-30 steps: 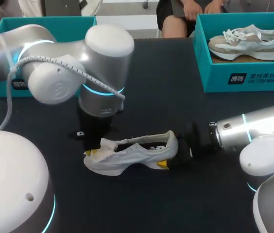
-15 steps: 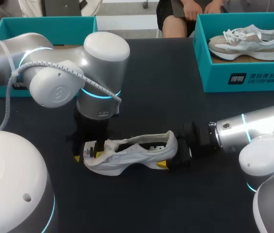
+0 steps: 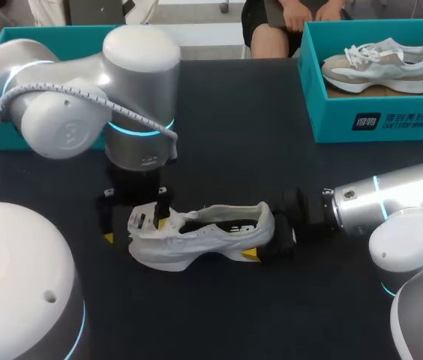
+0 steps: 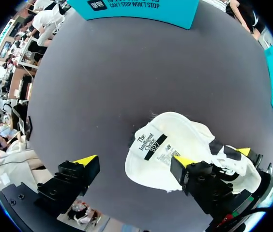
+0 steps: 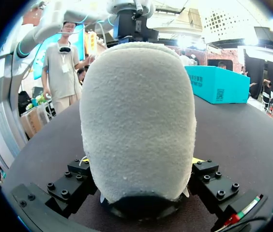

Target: Take the shoe out of the shoebox, open the shoe tongue, remove and reinsert the insole, then place the shoe into the shoebox

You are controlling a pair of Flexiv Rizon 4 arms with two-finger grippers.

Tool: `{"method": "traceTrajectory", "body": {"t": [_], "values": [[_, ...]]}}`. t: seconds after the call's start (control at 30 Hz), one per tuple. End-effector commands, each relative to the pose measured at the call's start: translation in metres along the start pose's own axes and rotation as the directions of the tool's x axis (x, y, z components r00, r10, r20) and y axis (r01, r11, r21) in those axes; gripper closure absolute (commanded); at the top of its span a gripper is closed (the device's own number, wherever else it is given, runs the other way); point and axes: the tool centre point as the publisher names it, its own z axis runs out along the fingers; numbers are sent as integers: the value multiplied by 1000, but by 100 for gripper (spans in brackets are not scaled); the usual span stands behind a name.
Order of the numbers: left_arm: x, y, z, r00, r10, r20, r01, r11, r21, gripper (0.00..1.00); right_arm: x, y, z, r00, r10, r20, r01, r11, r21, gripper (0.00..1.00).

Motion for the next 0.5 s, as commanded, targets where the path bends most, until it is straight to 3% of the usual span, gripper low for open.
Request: {"method": "traceTrajectory", "body": {"t": [0.03,0.33,0.5], "values": [[-12,1,-23,998,45,-42,-45,999,2,0,-2,-4,4,1000,0,2,0,1000,4,100],[-2,-2,-59,983,174,-56,-169,982,85,0,-2,-4,4,1000,0,2,0,1000,4,100],[11,-2,-83,920,384,-77,-365,911,190,0,-2,-4,4,1000,0,2,0,1000,4,100]]}}
